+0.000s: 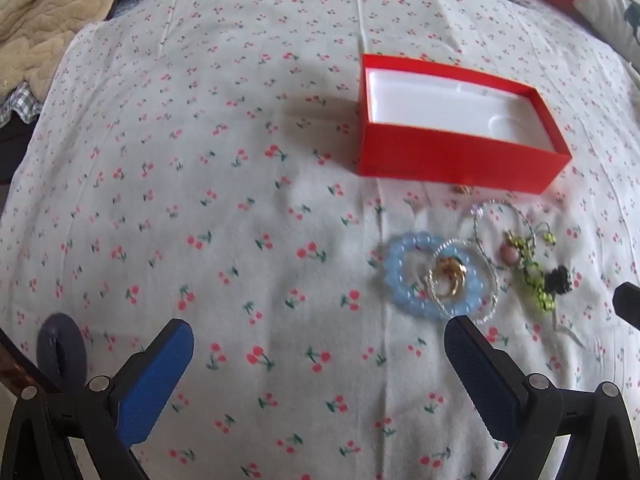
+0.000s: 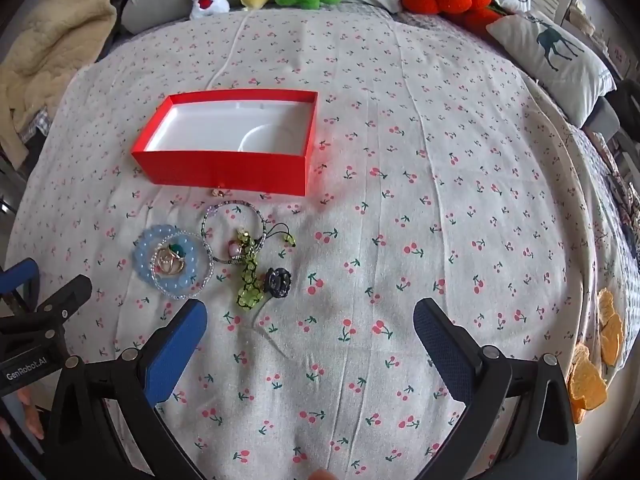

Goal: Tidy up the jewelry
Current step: 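Grasp the blue bead bracelet with left tool while right tool grasps green bracelet, then lift both bracelets and carry them toward the red box with both tools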

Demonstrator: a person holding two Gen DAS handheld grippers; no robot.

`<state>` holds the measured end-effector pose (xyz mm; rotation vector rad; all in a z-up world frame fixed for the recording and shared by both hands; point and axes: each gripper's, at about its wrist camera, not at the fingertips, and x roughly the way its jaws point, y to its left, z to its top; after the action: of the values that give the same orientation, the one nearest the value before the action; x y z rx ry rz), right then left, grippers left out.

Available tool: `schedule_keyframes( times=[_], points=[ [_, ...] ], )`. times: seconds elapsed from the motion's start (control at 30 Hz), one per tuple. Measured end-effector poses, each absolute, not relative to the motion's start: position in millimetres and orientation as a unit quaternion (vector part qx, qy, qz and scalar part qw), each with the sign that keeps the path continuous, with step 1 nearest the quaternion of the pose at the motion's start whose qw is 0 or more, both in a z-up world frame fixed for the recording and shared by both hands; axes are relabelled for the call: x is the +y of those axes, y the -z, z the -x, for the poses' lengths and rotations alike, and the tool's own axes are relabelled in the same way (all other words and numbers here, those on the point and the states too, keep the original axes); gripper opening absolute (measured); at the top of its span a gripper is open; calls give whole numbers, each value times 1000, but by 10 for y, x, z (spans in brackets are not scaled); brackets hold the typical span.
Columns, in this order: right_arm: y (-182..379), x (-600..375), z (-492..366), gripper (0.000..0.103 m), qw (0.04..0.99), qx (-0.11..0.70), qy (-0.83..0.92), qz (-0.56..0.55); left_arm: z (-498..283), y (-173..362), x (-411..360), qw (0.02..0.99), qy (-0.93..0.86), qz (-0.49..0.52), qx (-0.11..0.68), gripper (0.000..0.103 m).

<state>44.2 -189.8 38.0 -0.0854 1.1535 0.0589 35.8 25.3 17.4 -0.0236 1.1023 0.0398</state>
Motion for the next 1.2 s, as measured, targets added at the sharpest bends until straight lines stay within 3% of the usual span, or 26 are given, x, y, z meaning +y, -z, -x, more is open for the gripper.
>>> schedule_keyframes(
  times=[0.3,0.4,0.47,0.53,0.63,0.93,1.2],
  points=[
    [-275,-1878,-872,103,817,573,-58,30,-678,-63,353,836,17,23,548,103],
    [-181,-1872,-1036,103,806,586,-78,15,-770,-3,370,831,43,54,551,97],
    [-141,-1880,-1128,97,805,587,-85,-4,-830,29,352,831,58,64,550,93],
    [-99,-1901,-1203,80,796,595,-104,-33,-892,98,344,824,68,77,556,81],
    [10,-1876,-1311,64,781,609,-124,-60,-1001,214,347,810,80,100,572,68],
    [294,-1804,-1483,40,762,634,-129,-31,-1175,391,257,785,105,110,600,35],
    [390,-1691,-1572,23,768,627,-128,-13,-1257,440,118,778,115,88,611,22]
  ],
)
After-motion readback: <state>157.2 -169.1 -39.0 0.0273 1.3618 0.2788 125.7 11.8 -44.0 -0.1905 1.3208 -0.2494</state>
